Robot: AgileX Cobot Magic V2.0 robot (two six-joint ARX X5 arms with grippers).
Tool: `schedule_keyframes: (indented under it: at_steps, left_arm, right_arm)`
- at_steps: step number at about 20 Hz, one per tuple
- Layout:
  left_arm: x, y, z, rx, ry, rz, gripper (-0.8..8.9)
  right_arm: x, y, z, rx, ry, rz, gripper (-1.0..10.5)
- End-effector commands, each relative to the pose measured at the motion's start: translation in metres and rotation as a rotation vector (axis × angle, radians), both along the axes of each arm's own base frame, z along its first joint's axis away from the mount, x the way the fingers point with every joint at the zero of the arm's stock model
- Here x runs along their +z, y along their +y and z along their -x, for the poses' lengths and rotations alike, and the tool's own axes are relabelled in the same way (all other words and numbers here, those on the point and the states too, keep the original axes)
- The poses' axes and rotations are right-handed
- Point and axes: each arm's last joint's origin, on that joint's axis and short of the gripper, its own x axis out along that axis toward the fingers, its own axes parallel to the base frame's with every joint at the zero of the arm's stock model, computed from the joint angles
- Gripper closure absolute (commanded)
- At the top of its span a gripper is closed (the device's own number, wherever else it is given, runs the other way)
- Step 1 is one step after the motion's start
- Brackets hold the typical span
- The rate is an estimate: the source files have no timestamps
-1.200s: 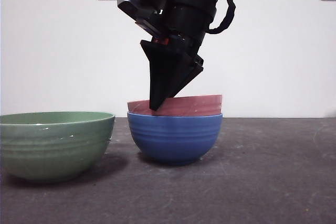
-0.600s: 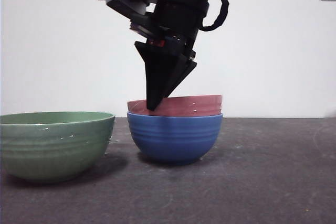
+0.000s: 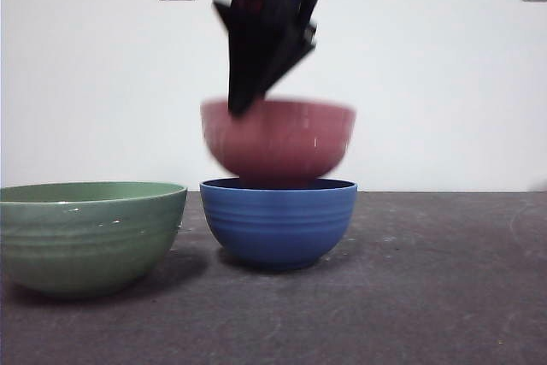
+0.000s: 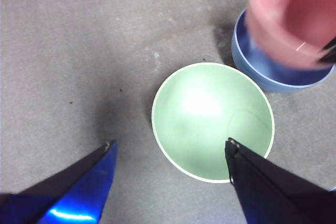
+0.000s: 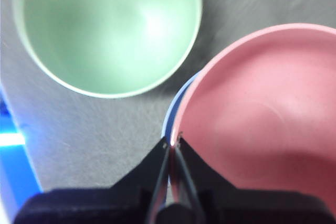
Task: Pick up the green bowl on the top,put the green bowl on the left,pick up the red bowl in the middle,put the red bowl on the right
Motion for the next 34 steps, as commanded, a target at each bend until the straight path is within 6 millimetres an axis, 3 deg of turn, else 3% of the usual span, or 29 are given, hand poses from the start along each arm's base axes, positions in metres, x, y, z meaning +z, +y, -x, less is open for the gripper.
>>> schedule_keyframes:
  at_steps: [1,5,8,10,13,16,18,27,29,32,34]
  left_arm:
    - [0.0,0.0,-0.001,-0.003,-0.014,-0.008,4.68]
    - [0.0,0.0,-0.001,-0.003,-0.016,-0.007,4.68]
    - [0.001,0.0,-0.001,-0.003,-0.018,-0.007,4.68]
    - [0.001,0.0,-0.001,-0.003,-0.023,-0.005,4.68]
    - [0.001,0.0,-0.002,-0.002,-0.024,-0.005,4.68]
    - [0.002,0.0,-0.002,0.0,-0.037,0.0,4.68]
    - [0.002,0.0,-0.002,0.0,-0.036,0.0,4.68]
    - [0.002,0.0,-0.003,0.002,-0.042,0.004,4.68]
    - [0.003,0.0,-0.003,0.002,-0.043,0.004,4.68]
    - [0.004,0.0,-0.004,0.002,-0.057,0.007,4.68]
    - [0.005,-0.001,-0.005,0.002,-0.08,0.012,4.68]
  right_arm:
    - [0.023,-0.011,0.008,-0.026,-0.059,-0.044,9.6]
    - [0.064,-0.051,0.028,-0.182,-0.166,-0.038,9.6]
    - [0.077,-0.092,0.04,-0.382,-0.144,0.035,9.6]
    - [0.066,-0.112,0.048,-0.462,-0.132,0.059,9.6]
    - [0.025,-0.128,0.062,-0.538,-0.099,0.035,9.6]
    - [-0.019,-0.129,0.065,-0.575,-0.039,0.011,9.6]
    - [-0.037,-0.124,0.061,-0.563,-0.017,-0.033,9.6]
    - [-0.08,-0.097,0.034,-0.518,0.085,0.002,9.6]
    - [-0.083,-0.096,0.033,-0.517,0.09,0.011,9.3]
    - [-0.079,-0.096,0.032,-0.52,0.071,-0.02,7.1]
    - [-0.067,-0.097,0.034,-0.517,0.026,-0.085,7.1]
